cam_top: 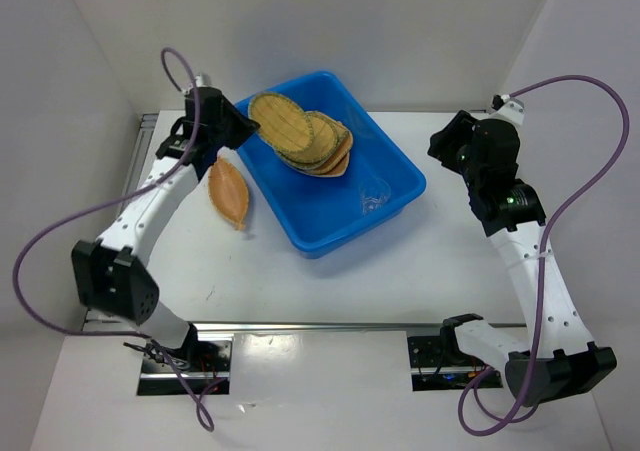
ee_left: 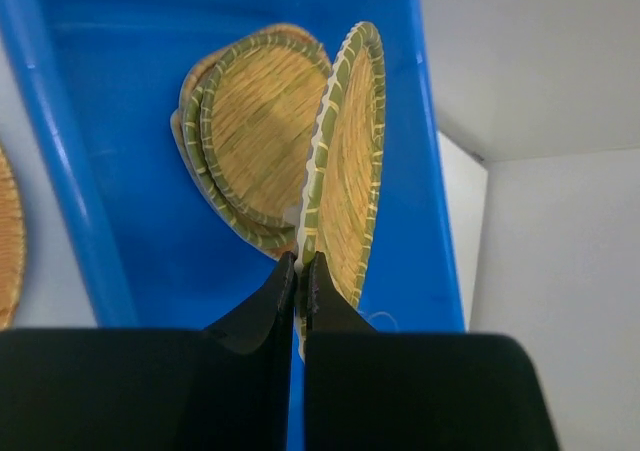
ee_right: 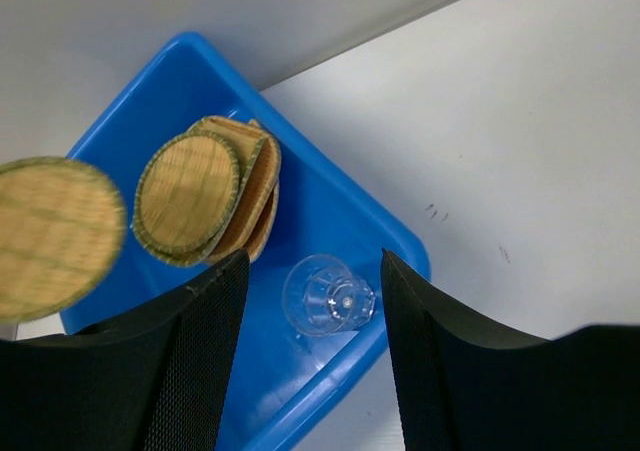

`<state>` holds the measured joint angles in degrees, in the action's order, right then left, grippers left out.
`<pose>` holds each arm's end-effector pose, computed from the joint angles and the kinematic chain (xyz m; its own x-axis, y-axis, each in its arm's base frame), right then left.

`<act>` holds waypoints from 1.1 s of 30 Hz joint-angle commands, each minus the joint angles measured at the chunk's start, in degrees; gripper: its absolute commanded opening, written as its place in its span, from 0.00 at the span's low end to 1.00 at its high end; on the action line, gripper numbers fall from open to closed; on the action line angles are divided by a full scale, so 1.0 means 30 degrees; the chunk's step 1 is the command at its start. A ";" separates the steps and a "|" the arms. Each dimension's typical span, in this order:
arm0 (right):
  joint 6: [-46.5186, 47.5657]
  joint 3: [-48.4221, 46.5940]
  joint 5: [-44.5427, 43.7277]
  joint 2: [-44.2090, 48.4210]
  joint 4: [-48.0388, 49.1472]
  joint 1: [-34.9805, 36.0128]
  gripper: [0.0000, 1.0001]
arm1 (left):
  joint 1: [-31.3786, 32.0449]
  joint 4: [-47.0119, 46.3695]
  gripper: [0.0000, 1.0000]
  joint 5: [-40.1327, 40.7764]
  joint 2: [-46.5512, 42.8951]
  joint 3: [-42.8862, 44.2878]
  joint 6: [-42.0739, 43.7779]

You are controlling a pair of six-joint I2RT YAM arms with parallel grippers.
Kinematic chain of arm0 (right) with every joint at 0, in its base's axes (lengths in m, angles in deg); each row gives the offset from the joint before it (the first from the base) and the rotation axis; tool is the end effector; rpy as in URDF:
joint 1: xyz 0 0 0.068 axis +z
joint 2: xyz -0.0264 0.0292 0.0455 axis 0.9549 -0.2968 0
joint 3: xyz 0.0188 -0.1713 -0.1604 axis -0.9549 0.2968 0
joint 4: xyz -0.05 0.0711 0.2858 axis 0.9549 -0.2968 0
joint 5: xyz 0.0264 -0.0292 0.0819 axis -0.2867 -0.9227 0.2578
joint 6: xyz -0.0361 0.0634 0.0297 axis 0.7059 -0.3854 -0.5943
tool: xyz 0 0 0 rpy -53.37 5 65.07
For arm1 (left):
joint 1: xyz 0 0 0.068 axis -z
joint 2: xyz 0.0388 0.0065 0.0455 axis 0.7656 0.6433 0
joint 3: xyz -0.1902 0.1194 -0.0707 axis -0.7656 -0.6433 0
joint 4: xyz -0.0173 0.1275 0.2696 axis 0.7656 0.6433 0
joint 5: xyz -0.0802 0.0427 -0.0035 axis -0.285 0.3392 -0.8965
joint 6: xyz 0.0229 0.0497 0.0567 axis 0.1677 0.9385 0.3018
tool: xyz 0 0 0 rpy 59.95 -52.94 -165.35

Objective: Place the mixed dishes into the plastic bin

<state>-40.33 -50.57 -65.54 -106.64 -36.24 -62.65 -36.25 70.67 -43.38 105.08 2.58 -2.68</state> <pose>0.3097 0.0391 0.3849 -0.2352 0.4197 -0.8767 0.1800 0.9052 0.3850 0.4163 -0.0971 0.3390 -0.3291 -0.7687 -0.5484 -0.1676 0.6191 -0.7672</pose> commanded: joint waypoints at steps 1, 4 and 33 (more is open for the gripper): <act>-0.0295 -0.0227 0.1187 0.0130 0.0532 -0.0052 0.61 | -0.0031 -0.2889 0.00 -0.1608 0.1676 0.1740 0.0301; -0.0295 0.0152 0.1391 0.0130 0.0532 -0.0052 0.61 | -0.0031 -0.3617 0.00 -0.1814 0.3705 0.2501 0.0535; 0.0057 0.0154 0.0427 -0.0427 0.0532 -0.0052 0.61 | -0.0206 -0.0635 0.50 -0.1259 1.2090 0.8568 -0.0285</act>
<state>-41.09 -50.46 -63.26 -107.93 -36.22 -62.65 -36.38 67.10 -50.55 144.94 26.16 -4.04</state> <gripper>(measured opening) 0.609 0.491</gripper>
